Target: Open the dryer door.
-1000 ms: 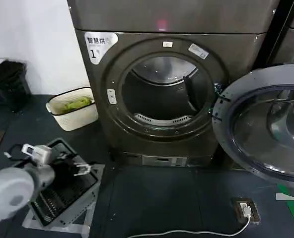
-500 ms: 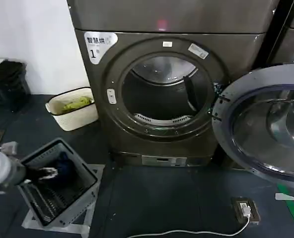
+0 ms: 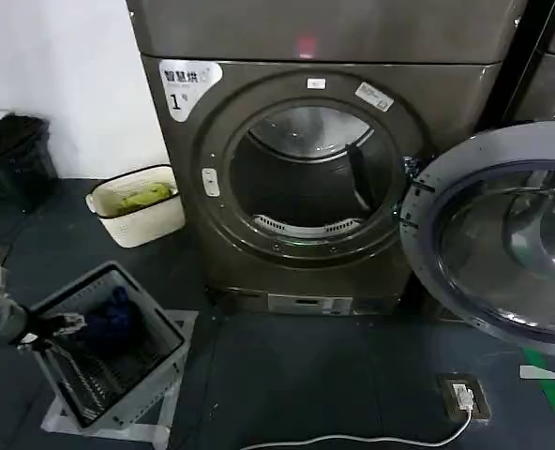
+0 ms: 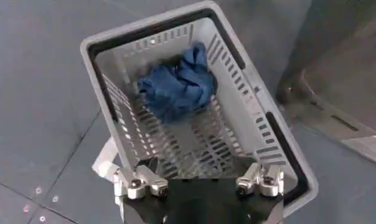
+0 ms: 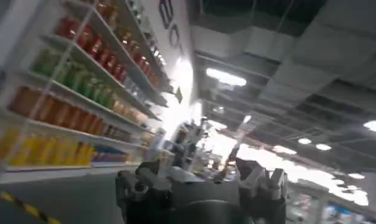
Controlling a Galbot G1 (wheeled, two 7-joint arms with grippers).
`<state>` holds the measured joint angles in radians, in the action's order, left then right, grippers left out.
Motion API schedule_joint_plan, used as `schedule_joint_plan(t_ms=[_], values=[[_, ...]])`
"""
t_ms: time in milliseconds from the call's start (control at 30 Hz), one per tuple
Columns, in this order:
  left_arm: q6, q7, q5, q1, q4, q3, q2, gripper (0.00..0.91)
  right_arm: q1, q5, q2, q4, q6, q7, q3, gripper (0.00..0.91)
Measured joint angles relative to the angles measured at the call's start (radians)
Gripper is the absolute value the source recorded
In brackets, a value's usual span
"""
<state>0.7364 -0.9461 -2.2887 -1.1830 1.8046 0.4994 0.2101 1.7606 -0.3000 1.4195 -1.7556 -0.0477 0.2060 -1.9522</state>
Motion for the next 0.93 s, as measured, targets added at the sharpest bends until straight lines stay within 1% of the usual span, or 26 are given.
schedule_joint_plan(t_ms=[133, 267, 433, 500, 933], values=[[0.000, 0.000, -0.006, 0.001, -0.004, -0.002, 0.000, 0.907, 0.010, 0.001, 0.006, 0.029, -0.020, 0.019, -0.023, 0.907], [0.000, 0.000, -0.014, 0.005, -0.006, -0.004, 0.002, 0.907, 0.016, -0.003, 0.023, 0.057, -0.064, 0.023, -0.036, 0.907], [0.000, -0.001, -0.027, 0.005, -0.015, -0.004, 0.002, 0.907, 0.027, -0.020, 0.048, 0.083, -0.094, 0.030, -0.051, 0.907], [0.000, -0.001, -0.028, 0.007, -0.020, -0.004, 0.002, 0.907, 0.031, -0.033, 0.054, 0.091, -0.095, 0.031, -0.055, 0.907], [0.000, 0.000, -0.039, 0.012, -0.021, -0.007, 0.004, 0.907, 0.030, -0.034, 0.052, 0.108, -0.099, 0.026, -0.064, 0.907]])
